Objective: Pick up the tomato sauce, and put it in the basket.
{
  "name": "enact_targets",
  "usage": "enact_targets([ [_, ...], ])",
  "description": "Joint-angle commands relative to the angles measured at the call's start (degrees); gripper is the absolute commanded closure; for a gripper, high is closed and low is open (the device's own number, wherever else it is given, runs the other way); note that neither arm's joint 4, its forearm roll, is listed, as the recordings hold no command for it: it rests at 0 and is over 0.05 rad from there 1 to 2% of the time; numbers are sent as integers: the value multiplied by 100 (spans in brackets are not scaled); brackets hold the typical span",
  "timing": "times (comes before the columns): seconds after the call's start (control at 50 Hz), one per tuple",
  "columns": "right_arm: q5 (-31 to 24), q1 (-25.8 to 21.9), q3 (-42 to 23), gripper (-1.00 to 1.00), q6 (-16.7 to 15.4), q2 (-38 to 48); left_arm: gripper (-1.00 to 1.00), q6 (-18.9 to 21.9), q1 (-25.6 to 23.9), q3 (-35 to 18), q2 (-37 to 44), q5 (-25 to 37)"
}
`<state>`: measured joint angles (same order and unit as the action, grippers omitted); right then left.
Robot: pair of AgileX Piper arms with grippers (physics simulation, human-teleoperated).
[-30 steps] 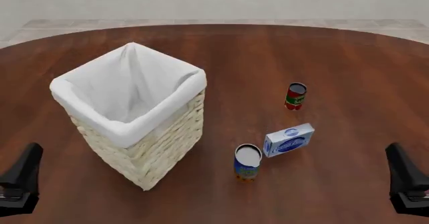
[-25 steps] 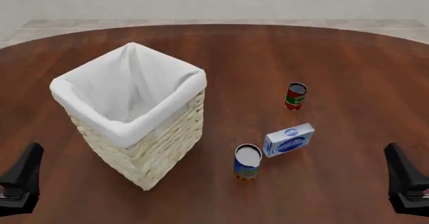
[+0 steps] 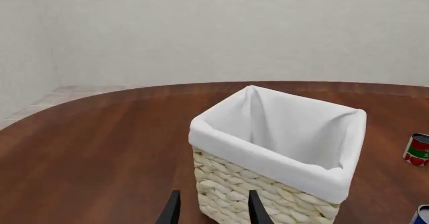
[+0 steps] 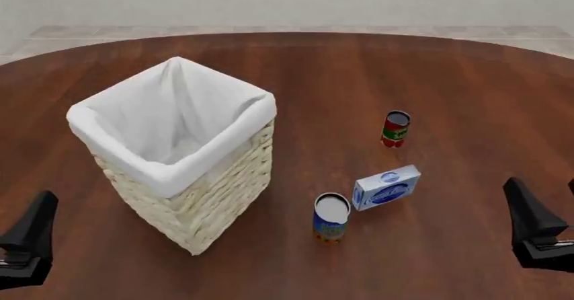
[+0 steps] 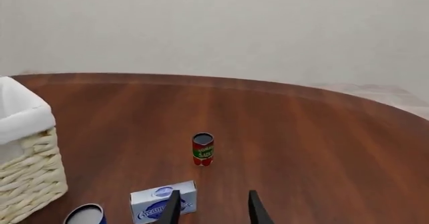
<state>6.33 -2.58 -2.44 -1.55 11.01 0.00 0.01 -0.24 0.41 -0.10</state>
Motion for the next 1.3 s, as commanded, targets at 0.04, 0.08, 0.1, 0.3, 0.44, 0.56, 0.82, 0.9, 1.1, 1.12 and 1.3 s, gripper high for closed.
enact_targets([
  [0.04,523,-121,-486,-100,-18,1187,-100,2,-1,-1,1,0],
  [0.08,537,-149,-551,-100,-114,1271,-100,0,1,-1,1,0],
  [0.1,619,-229,-672,-100,-160,1570,-100,-2,0,-1,1,0],
  [0.3,681,-291,-1218,-100,-228,2535,-100,2,1,-1,2,0],
  [0.44,377,-296,-1796,-100,-204,3085,-100,0,-1,-1,2,0],
  [0.56,85,-386,-2206,-100,-39,3323,-100,1,0,-1,1,-1],
  [0.82,-280,-375,-2854,-100,-24,4079,-100,0,0,-1,1,0],
  [0.9,-322,-369,-3005,-100,-203,4399,-100,2,-1,-1,1,0],
  [1.1,-441,-292,-3357,-100,-481,5044,-100,-2,1,-1,1,0],
  [1.12,-441,-292,-3358,-100,-481,5045,-100,-2,1,-1,1,0],
  [1.3,-494,-322,-3688,-100,-643,5626,-100,0,-1,-1,2,0],
])
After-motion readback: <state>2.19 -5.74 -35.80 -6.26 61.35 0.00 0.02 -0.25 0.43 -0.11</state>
